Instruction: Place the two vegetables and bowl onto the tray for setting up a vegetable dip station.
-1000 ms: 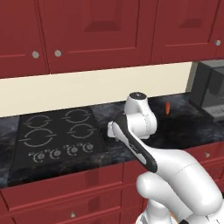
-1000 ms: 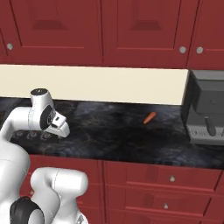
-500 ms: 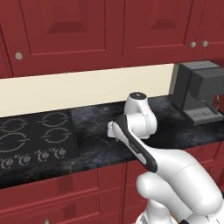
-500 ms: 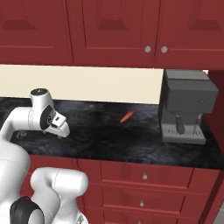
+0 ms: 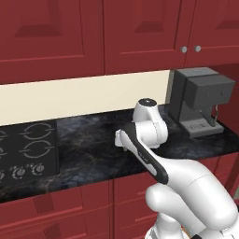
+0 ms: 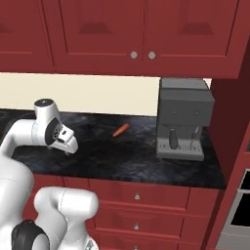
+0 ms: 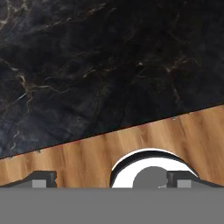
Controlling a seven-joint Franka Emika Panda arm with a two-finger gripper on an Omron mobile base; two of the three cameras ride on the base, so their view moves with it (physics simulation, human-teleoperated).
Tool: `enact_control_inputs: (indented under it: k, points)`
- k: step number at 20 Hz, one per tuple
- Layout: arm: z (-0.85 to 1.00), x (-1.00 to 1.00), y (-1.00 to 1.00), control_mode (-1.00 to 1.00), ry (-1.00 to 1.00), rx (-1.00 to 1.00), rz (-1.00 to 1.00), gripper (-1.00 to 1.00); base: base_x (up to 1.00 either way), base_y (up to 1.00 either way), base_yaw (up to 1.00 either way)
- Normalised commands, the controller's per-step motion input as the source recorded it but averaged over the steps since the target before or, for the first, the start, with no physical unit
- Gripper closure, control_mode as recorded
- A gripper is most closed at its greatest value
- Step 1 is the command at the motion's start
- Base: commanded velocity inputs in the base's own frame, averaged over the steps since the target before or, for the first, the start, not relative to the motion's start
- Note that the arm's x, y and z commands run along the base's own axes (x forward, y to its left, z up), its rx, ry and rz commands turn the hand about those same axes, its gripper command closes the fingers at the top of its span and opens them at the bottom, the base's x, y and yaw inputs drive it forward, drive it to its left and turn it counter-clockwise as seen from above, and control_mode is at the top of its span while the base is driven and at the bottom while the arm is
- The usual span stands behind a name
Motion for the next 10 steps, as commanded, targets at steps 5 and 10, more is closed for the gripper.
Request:
enact_control_inputs:
  k: [5, 10]
  points:
    - [0.00, 0.00, 0.00, 1.00, 0.00, 0.00, 0.00, -1.00, 0.48, -0.33, 0.04]
    - [0.00, 0.00, 0.00, 1.00, 0.00, 0.00, 0.00, -1.00, 0.44, -0.29, 0.03]
